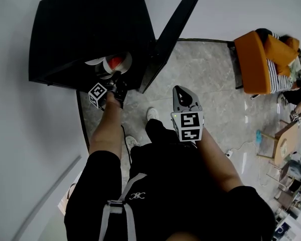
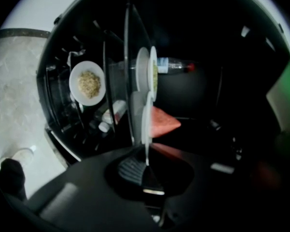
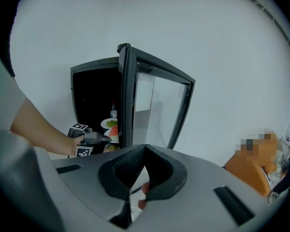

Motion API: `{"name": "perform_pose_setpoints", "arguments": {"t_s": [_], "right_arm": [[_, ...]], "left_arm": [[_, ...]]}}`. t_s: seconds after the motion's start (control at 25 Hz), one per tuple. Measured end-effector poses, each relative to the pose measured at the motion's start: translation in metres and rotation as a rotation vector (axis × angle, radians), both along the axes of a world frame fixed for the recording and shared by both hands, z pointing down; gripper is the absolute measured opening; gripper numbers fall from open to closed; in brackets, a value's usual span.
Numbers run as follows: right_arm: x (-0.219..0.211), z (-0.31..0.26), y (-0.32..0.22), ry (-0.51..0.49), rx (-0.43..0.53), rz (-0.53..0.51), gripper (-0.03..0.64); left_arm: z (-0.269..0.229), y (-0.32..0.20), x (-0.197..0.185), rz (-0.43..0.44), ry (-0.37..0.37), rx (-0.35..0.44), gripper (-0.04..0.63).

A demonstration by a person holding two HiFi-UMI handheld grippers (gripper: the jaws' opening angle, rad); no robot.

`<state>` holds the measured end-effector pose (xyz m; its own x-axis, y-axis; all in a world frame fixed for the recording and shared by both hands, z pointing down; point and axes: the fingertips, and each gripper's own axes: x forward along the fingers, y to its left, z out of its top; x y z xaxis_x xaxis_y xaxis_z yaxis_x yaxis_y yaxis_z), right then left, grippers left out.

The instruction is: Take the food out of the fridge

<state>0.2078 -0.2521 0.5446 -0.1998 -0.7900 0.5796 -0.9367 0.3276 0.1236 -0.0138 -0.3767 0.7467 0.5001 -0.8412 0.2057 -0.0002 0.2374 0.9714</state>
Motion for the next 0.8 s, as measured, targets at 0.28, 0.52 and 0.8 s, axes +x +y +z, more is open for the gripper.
{"name": "perform_pose_setpoints", "arguments": {"t_s": [0.28, 0.52, 0.8], "right_arm": [[-0.012, -0.004, 0.002, -0.022, 0.009, -0.014, -0.011], [-0.033, -0.011, 0.003, -0.037, 0.03, -0.042, -0.011], [-0.067, -0.02, 0.005, -0.087, 0.058, -0.069, -0.011]], "left_arm": [[-0.003, 0.025, -0.002, 0.027, -0.023, 0.001, 0.011], [-0.01, 0.066, 0.001, 0.079, -0.031, -0.019, 0.011], [-0.043, 0.114, -0.02, 0.096, -0.04, 0.007, 0.011]]}}
